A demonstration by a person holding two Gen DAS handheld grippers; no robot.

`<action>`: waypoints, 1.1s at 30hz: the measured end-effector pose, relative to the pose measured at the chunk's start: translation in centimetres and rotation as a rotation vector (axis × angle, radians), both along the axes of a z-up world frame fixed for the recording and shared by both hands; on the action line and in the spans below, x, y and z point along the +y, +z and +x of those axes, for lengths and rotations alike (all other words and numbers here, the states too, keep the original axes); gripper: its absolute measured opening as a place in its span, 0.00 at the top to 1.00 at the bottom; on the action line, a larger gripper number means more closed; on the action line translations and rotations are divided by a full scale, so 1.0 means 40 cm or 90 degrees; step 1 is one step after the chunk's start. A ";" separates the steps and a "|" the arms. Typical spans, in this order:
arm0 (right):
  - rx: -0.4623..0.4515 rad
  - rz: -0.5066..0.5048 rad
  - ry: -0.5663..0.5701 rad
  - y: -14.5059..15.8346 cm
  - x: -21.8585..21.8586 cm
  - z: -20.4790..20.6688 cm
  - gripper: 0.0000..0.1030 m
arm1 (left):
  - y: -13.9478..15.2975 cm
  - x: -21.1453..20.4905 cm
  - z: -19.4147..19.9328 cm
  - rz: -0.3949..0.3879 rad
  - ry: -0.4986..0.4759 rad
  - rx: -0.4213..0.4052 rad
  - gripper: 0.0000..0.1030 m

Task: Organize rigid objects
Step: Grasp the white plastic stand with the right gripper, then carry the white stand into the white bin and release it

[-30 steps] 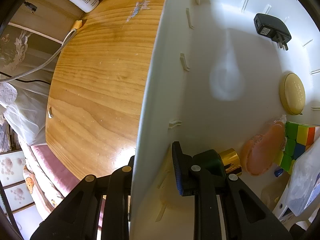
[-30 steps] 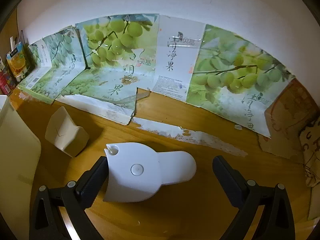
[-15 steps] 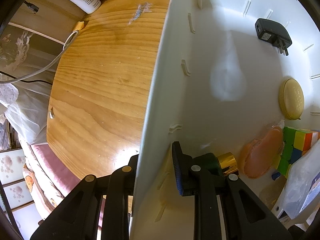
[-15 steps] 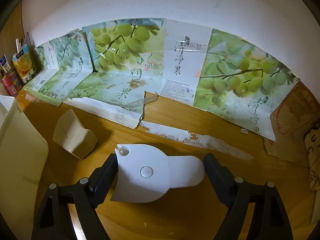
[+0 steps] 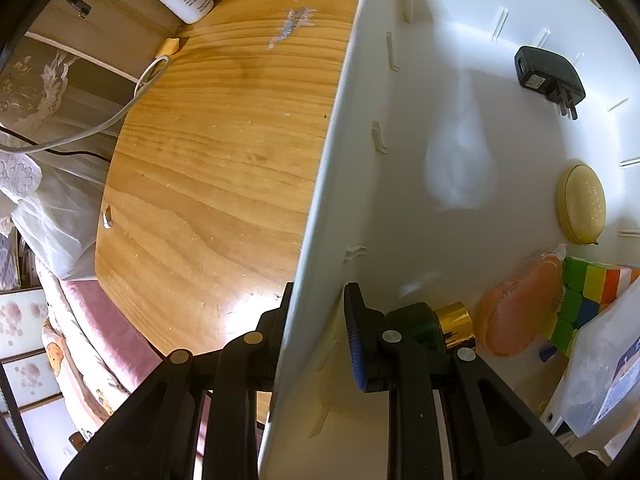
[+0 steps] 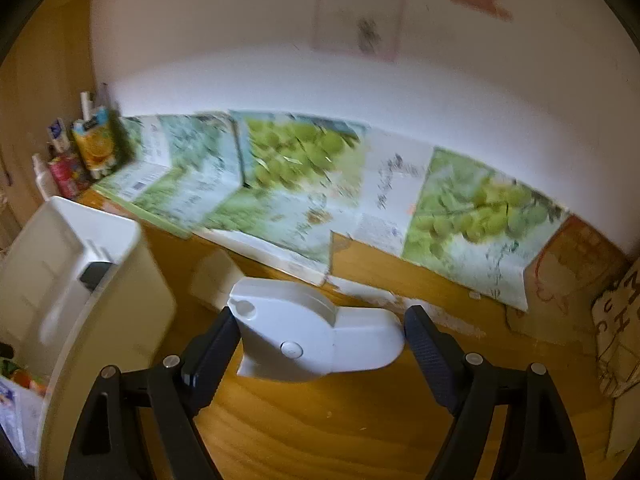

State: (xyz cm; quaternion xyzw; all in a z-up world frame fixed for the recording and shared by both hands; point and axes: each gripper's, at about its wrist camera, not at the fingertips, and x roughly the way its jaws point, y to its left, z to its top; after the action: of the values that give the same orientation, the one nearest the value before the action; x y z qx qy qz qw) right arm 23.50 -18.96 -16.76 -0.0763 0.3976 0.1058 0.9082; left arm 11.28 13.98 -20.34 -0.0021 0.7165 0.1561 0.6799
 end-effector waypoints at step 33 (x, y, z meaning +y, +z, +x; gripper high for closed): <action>-0.082 0.086 0.272 0.206 0.288 -0.214 0.19 | 0.028 0.002 -0.038 0.007 -0.008 -0.027 0.74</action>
State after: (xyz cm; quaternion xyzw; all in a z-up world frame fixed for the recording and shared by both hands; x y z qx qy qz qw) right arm 14.94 -7.45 -8.54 -0.1042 0.3055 0.3172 0.8917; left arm 9.77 14.07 -19.21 0.0027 0.7011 0.1556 0.6958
